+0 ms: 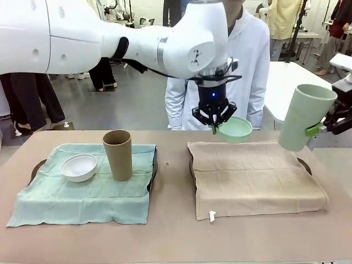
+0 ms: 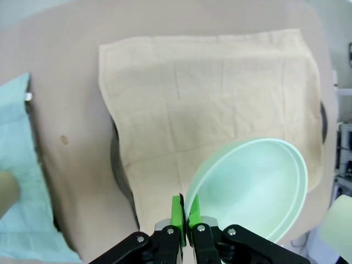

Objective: Set up a tray with a mat and arrange the tableware.
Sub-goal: Place the Picnic Bowl and Reusable plastic cup back onto the Handle tray in front of the human's position.

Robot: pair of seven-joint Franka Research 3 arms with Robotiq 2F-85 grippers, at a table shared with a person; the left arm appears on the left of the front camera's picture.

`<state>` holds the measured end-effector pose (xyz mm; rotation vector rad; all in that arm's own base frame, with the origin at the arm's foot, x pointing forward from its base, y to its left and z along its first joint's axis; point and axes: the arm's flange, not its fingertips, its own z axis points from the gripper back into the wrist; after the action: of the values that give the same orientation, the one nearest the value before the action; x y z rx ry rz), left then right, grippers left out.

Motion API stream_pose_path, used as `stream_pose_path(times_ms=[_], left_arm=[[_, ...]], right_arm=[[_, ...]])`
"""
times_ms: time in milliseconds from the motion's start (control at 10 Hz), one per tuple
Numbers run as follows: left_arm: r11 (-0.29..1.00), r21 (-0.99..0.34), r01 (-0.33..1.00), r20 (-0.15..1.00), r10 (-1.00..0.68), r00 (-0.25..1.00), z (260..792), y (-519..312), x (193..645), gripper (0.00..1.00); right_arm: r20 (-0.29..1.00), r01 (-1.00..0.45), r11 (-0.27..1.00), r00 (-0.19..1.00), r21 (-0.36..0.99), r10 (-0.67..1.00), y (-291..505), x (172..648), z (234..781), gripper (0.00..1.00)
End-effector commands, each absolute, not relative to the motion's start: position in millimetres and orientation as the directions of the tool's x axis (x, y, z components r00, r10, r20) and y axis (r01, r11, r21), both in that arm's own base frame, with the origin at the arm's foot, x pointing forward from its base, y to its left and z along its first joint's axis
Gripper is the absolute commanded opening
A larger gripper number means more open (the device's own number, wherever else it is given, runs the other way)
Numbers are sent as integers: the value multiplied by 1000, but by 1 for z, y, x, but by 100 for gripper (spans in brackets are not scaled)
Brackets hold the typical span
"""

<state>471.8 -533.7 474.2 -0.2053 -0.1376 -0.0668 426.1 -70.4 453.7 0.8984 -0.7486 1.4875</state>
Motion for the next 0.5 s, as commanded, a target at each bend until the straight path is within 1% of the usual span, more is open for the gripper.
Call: stream_pose_path(times_ms=[0,400], left_arm=[[964,-234,124,123,-98,988,453,-522,468,4],[956,-264,129,86,-109,990,412,-520,473,4]], right_arm=[[861,-989,-139,-33,44,508,-65,437,426,84],[859,-986,-160,-43,46,511,-61,454,374,84]])
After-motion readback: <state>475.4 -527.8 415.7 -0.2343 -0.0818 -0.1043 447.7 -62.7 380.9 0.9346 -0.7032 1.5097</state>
